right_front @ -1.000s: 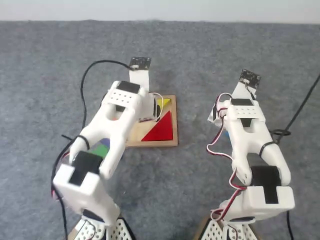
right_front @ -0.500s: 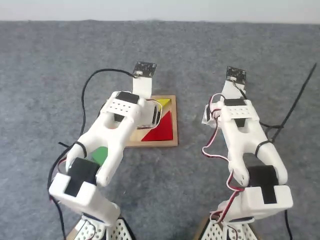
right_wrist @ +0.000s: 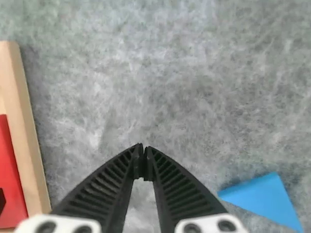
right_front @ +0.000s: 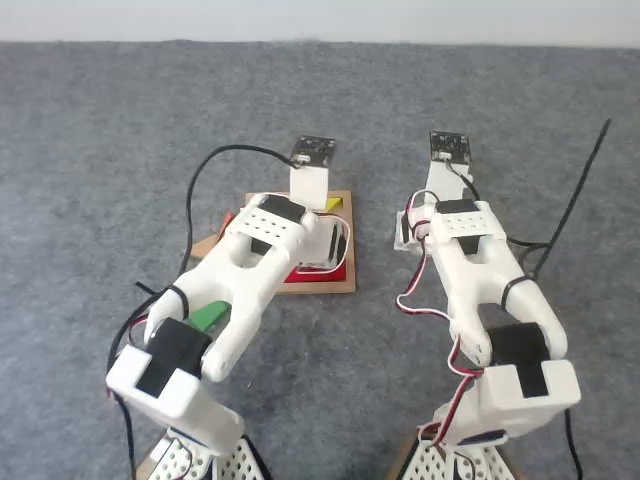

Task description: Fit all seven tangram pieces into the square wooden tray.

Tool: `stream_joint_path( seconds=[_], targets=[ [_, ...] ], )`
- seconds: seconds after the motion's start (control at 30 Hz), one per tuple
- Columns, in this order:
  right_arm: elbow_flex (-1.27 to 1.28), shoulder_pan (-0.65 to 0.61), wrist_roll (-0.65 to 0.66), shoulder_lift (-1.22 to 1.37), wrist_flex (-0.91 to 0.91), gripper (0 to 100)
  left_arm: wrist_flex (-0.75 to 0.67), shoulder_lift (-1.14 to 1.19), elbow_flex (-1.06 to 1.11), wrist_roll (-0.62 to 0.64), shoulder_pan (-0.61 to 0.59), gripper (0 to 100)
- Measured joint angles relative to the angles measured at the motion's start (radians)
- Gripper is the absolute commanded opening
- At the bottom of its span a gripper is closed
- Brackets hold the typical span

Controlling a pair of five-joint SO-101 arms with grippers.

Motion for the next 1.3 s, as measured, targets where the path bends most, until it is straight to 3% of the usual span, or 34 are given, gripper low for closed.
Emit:
stream_joint_path(
  seconds=[0.23, 0.57, 0.73, 1.1, 1.3],
  targets=[
    [0.000, 0.002, 0.000, 0.003, -0.003, 0.7, 0.000, 0.000, 0.000, 0.098, 0.000, 17],
    [0.000, -0.002, 0.066, 0.003, 0.005, 0.7, 0.000, 0.000, 0.000, 0.077, 0.000, 18],
    [0.000, 0.000, 0.068, 0.003, 0.005, 0.7, 0.000, 0.000, 0.000, 0.038, 0.000, 30],
    [0.000, 0.000, 0.068, 0.003, 0.005, 0.7, 0.000, 0.000, 0.025, 0.063, -0.021, 27],
    [0.000, 0.000, 0.071, 0.003, 0.014, 0.7, 0.000, 0.000, 0.025, 0.075, -0.089, 27]
  ],
)
